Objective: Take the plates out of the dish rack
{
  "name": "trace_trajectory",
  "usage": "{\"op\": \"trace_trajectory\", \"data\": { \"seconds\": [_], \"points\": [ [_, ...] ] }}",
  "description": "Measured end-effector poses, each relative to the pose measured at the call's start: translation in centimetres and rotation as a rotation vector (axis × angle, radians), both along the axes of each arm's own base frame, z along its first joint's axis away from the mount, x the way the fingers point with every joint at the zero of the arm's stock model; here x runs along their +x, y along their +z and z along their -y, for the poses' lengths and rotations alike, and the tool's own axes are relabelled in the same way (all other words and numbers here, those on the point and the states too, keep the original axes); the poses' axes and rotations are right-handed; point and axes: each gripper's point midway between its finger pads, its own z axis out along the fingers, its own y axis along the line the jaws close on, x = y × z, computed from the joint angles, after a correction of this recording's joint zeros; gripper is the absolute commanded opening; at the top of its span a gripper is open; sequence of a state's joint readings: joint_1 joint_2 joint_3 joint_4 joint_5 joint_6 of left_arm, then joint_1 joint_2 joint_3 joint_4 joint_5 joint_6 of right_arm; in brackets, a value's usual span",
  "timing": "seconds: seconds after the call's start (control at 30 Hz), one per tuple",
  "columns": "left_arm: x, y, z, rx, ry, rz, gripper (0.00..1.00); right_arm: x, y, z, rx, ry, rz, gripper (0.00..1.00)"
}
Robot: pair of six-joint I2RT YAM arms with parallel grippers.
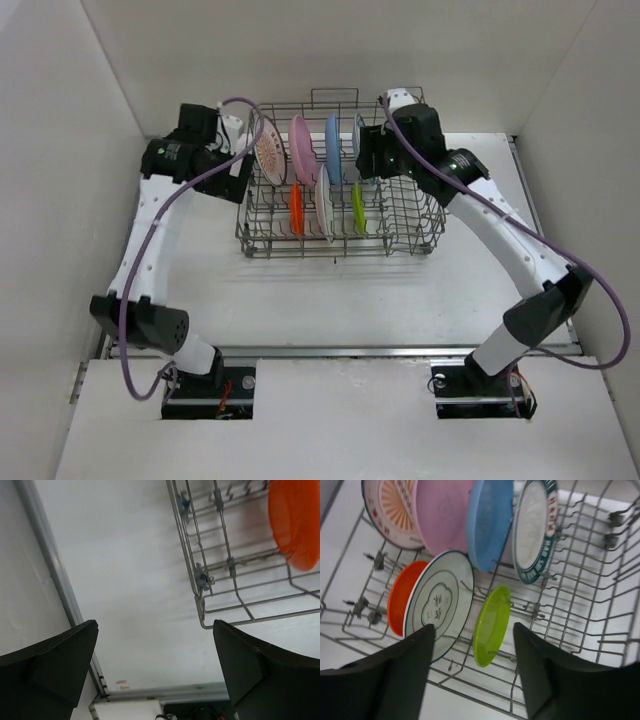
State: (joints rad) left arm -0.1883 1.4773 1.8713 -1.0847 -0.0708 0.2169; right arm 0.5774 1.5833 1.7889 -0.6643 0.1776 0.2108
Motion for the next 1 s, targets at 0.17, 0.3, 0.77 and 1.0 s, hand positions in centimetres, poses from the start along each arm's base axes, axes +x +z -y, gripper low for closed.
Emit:
{"op": "trace_trajectory", "data": {
  "seconds": [0.17, 0.3, 0.77, 1.0],
  "points": [
    [0.7, -4.8, 0.5, 0.047, -0.050, -0.149, 1.00, 0.6, -5.8, -2.2, -0.039, 0.076, -0.138, 0.58],
    [1.1, -3.5, 1.4, -0.001, -0.077, -0.098, 1.00, 0.8, -9.3, -2.6, -0.060, 0.066, -0.228, 0.56],
    [5.4, -15.1, 3.8, -0.179, 0.029, -0.347, 0.48, 1.8, -16.1, -3.6, -0.088, 0.016, -0.378, 0.00],
    [5.9, -16.1, 3.0, -0.164, 0.088, -0.351, 0.00, 1.4, -15.5, -3.4, -0.068, -0.011, -0.404, 0.00]
  ]
}}
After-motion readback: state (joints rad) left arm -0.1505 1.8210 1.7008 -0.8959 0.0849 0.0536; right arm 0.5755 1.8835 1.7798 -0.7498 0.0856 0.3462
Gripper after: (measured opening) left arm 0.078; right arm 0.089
